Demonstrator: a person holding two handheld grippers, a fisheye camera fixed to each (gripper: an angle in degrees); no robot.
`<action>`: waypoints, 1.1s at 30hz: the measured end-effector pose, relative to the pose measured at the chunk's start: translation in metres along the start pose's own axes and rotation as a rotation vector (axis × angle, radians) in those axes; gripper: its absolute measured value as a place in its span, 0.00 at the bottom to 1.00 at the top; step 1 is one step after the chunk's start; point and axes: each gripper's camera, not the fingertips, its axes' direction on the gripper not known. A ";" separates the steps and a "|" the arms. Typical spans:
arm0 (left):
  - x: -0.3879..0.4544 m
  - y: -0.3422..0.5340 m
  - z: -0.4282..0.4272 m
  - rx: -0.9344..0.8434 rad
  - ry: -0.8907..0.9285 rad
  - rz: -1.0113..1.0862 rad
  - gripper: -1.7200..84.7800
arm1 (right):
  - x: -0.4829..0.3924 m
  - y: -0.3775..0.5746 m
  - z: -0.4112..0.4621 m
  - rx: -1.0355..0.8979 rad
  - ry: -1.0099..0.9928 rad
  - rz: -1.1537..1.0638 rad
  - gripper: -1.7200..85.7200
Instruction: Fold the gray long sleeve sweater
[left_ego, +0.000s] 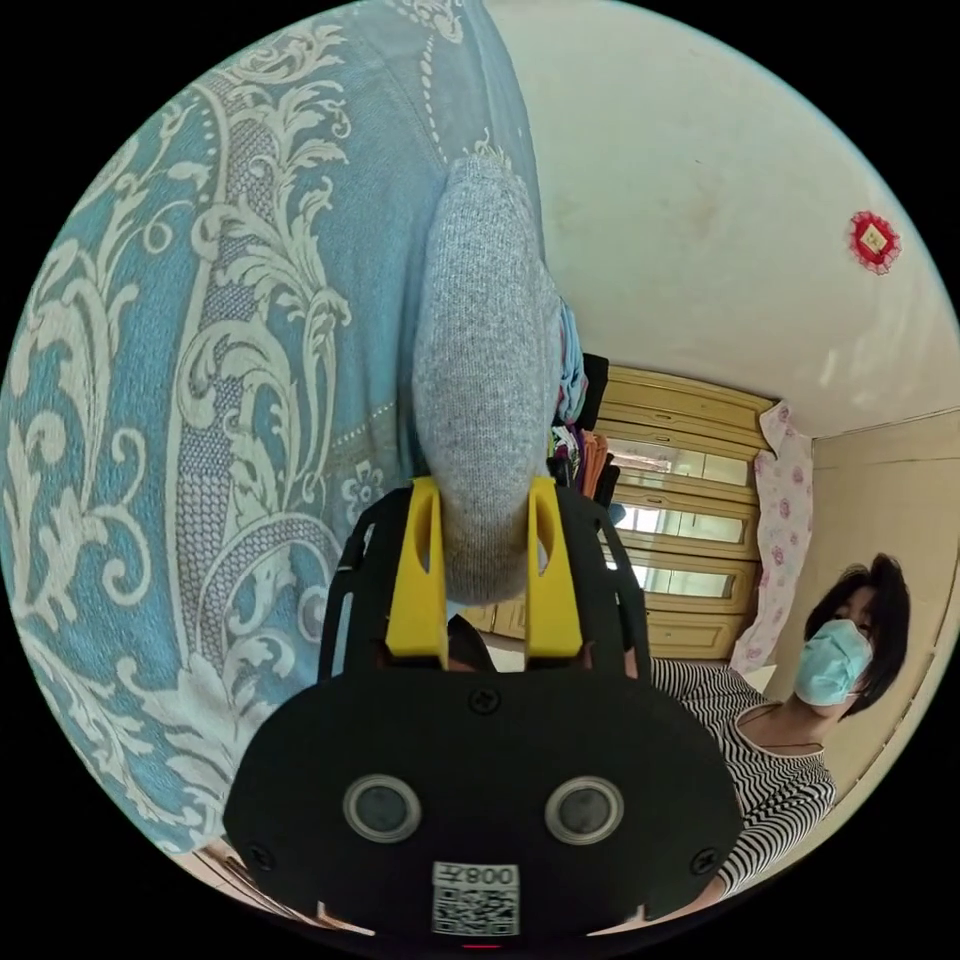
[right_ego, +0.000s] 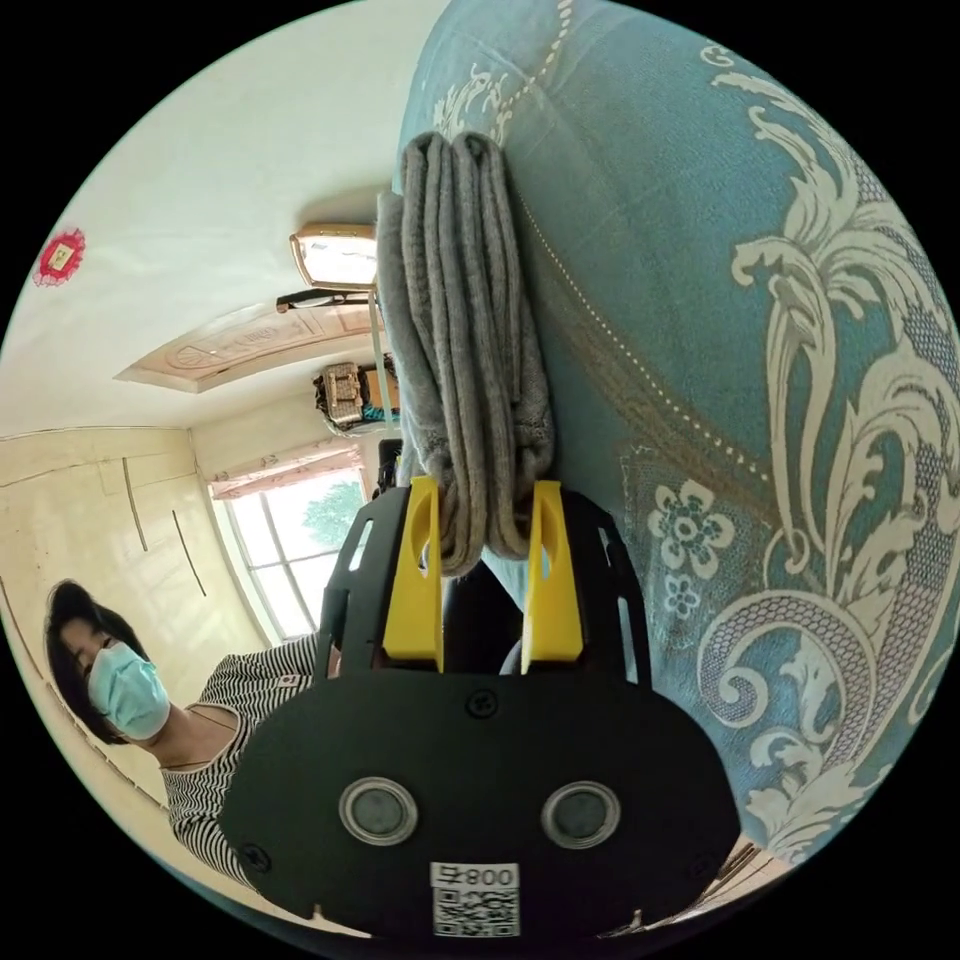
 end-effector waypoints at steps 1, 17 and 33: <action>0.009 0.006 0.001 0.001 -0.008 0.015 0.16 | -0.002 0.005 -0.003 0.007 -0.015 -0.002 0.15; 0.088 0.170 0.050 -0.099 -0.015 -0.018 0.16 | -0.019 0.187 -0.012 0.020 -0.044 -0.029 0.12; 0.178 0.211 0.120 -0.109 -0.049 0.035 0.16 | -0.035 0.302 -0.050 0.100 -0.110 -0.128 0.12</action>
